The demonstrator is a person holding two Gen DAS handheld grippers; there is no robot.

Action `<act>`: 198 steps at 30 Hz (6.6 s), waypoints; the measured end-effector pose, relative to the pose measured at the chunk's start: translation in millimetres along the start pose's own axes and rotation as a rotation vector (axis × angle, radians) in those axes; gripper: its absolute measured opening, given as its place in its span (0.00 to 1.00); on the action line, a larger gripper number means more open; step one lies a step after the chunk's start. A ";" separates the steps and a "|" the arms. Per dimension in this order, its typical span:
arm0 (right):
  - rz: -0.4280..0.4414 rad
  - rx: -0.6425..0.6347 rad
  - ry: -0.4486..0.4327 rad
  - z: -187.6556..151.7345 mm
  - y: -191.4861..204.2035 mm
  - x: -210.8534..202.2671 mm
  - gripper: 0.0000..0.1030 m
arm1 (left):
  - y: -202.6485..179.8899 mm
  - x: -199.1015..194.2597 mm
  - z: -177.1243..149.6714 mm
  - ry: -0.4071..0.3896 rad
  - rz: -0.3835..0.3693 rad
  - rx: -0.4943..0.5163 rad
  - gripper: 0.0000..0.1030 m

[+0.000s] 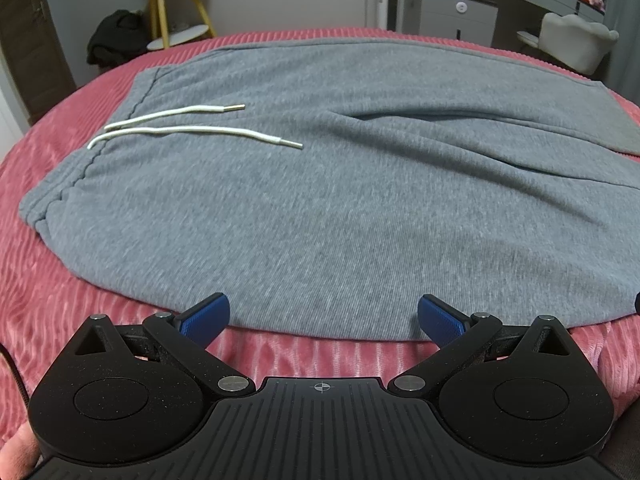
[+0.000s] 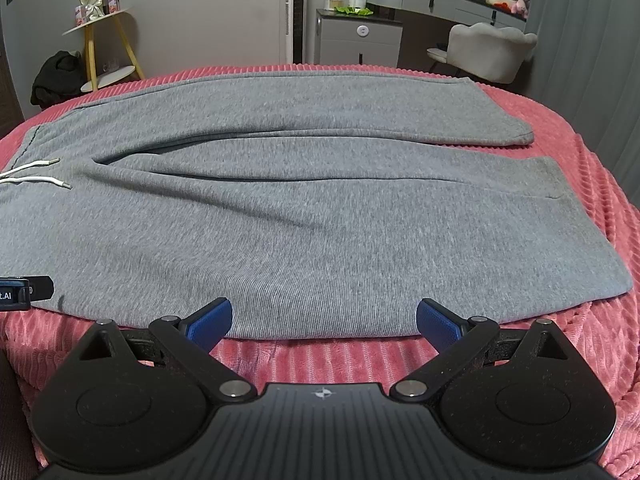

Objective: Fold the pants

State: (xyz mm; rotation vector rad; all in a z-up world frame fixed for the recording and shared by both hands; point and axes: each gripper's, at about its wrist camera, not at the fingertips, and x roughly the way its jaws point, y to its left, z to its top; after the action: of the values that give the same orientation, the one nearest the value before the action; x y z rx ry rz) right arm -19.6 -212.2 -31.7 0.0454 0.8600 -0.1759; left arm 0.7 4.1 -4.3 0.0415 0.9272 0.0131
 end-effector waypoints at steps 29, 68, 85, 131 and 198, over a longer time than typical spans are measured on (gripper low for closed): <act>0.004 0.015 -0.013 -1.7 -1.8 -0.9 0.96 | -0.1 1.5 -1.0 0.009 -0.001 -0.001 1.00; 0.009 0.022 -0.016 -1.2 -4.4 -2.0 0.96 | 1.8 2.1 0.4 0.019 -0.001 -0.010 1.00; 0.009 0.024 -0.015 -0.9 -5.4 -1.6 0.96 | 2.6 2.2 -0.9 0.022 -0.001 -0.011 1.00; 0.021 0.533 0.062 238.6 -129.0 212.3 0.80 | 64.8 129.4 119.7 -0.206 0.281 -0.335 1.00; -0.086 0.977 -0.199 -18.4 -284.3 42.1 0.05 | 200.6 44.7 29.9 0.066 -0.253 -0.713 0.09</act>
State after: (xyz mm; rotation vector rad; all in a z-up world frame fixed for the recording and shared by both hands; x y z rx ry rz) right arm -55.5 -495.8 -66.7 0.8899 0.5109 -0.6583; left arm 52.8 204.9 -13.8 -0.7398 0.9453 0.1093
